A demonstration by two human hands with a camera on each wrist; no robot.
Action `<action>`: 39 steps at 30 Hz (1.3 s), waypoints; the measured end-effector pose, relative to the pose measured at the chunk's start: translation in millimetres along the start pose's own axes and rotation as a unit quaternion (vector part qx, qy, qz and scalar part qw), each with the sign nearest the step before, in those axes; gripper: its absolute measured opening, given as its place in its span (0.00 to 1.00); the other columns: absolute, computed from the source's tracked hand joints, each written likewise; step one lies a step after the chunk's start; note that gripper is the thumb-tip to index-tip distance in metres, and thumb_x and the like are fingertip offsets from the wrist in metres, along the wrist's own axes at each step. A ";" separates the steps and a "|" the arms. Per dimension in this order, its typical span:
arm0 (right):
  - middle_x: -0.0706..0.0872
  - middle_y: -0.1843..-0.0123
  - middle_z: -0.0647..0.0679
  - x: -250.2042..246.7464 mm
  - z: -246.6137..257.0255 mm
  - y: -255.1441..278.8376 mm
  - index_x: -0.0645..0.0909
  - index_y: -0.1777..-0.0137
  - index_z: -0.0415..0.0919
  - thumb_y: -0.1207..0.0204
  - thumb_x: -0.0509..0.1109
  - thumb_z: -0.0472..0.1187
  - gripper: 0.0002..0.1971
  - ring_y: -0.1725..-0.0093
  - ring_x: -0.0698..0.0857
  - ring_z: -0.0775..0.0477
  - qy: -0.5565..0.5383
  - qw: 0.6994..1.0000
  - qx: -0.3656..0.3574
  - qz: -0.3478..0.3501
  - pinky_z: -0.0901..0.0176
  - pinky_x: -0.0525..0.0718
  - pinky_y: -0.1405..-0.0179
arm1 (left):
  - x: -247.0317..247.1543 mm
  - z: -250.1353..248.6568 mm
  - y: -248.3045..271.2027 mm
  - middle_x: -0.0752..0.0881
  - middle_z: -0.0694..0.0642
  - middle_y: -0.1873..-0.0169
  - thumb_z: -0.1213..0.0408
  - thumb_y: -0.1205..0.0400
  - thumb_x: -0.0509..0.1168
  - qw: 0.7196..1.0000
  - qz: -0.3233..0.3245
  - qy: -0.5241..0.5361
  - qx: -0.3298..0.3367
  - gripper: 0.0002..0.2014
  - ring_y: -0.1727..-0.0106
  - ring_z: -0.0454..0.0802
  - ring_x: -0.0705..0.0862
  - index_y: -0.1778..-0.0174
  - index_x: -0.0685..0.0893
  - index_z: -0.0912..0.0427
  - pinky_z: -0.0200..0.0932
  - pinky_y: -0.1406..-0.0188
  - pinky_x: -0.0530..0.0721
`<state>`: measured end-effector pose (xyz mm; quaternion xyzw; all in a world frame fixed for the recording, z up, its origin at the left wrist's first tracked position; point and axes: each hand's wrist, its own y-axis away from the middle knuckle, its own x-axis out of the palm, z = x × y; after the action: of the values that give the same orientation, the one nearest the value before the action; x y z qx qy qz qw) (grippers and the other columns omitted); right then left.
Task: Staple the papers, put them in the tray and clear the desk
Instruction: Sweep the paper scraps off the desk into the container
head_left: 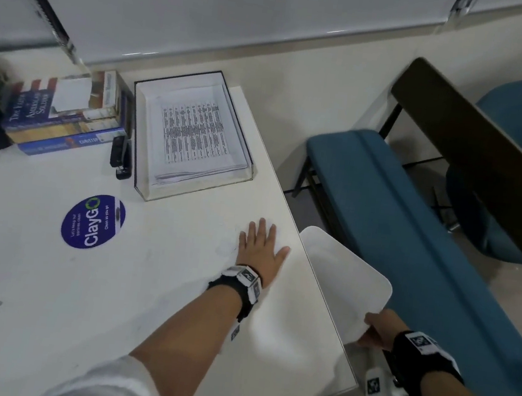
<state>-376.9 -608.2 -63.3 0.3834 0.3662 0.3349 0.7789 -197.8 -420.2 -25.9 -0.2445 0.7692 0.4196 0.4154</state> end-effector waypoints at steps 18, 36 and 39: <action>0.80 0.66 0.34 8.5 8.9 11.8 0.72 0.41 0.26 0.24 0.53 0.24 0.13 0.68 0.82 0.36 0.001 1.000 -0.005 0.031 0.52 0.86 0.77 | 45.0 -102.9 3.7 0.42 0.61 0.16 0.44 0.16 0.42 0.986 0.069 -0.091 0.119 0.34 0.15 0.57 0.37 0.17 0.45 0.59 0.55 0.17 0.34; 0.71 0.73 0.41 7.4 51.6 41.8 0.70 0.64 0.23 0.22 0.54 0.22 0.10 0.82 0.75 0.41 0.081 0.995 -0.062 -0.009 0.74 0.63 1.01 | -26.8 81.4 4.5 0.37 0.58 0.16 0.47 0.14 0.40 0.999 -0.013 -0.002 -0.052 0.32 0.16 0.59 0.36 0.18 0.39 0.57 0.56 0.15 0.38; 0.73 0.73 0.40 6.2 46.0 39.0 0.71 0.62 0.23 0.22 0.55 0.22 0.08 0.77 0.72 0.44 0.080 0.995 -0.058 -0.004 0.75 0.66 0.99 | -8.8 65.6 12.1 0.36 0.59 0.16 0.47 0.14 0.41 0.999 -0.012 -0.026 -0.030 0.33 0.16 0.60 0.35 0.18 0.39 0.57 0.56 0.15 0.37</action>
<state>-345.1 -600.6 -12.2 0.3084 0.4086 0.3821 0.7694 -173.3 -357.8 -33.1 -0.2548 0.7422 0.4441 0.4324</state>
